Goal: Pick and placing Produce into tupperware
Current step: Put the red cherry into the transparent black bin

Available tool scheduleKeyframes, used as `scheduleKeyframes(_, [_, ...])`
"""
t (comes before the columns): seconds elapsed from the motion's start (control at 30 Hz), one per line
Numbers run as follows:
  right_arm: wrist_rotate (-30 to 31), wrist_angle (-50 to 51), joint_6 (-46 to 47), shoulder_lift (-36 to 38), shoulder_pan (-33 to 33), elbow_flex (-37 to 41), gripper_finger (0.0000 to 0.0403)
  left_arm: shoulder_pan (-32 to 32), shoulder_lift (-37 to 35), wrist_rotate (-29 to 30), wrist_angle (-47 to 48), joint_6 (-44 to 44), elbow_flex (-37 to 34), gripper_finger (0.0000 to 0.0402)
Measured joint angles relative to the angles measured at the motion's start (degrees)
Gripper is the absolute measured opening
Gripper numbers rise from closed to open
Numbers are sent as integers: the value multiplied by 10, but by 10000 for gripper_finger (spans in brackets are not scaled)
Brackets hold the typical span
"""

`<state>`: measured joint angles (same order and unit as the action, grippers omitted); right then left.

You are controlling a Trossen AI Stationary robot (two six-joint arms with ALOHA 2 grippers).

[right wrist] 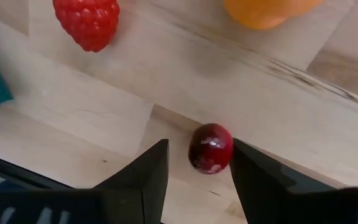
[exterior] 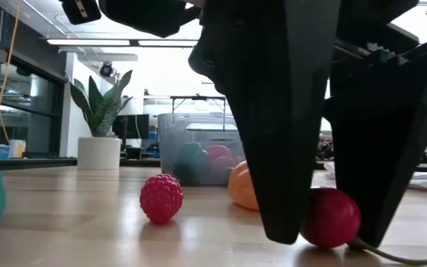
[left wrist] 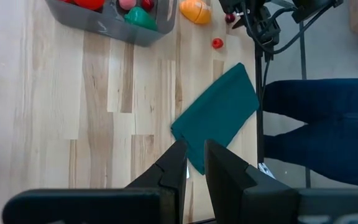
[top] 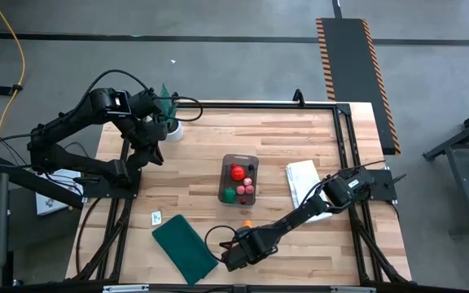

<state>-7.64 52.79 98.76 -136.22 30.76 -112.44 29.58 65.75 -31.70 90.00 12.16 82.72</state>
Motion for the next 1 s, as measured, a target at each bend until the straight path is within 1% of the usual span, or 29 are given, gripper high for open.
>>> scheduleKeyframes(0.17, [0, 1, 0, 0, 0, 0, 150, 0, 0, 0, 0, 0, 0, 46])
scheduleKeyframes(0.6, [0, 2, 0, 0, 0, 0, 81, 0, 0, 0, 0, 0, 0, 46])
scheduleKeyframes(0.83, [0, 5, -2, 0, 0, -4, 75, 0, 0, 0, 0, 0, 0, 46])
scheduleKeyframes(0.93, [0, 18, -15, -1, -3, -25, 75, 0, 0, 0, 0, 0, 0, 46])
scheduleKeyframes(1.0, [2, 43, -29, -1, -6, -46, 75, 0, 0, 0, 0, 0, 0, 46])
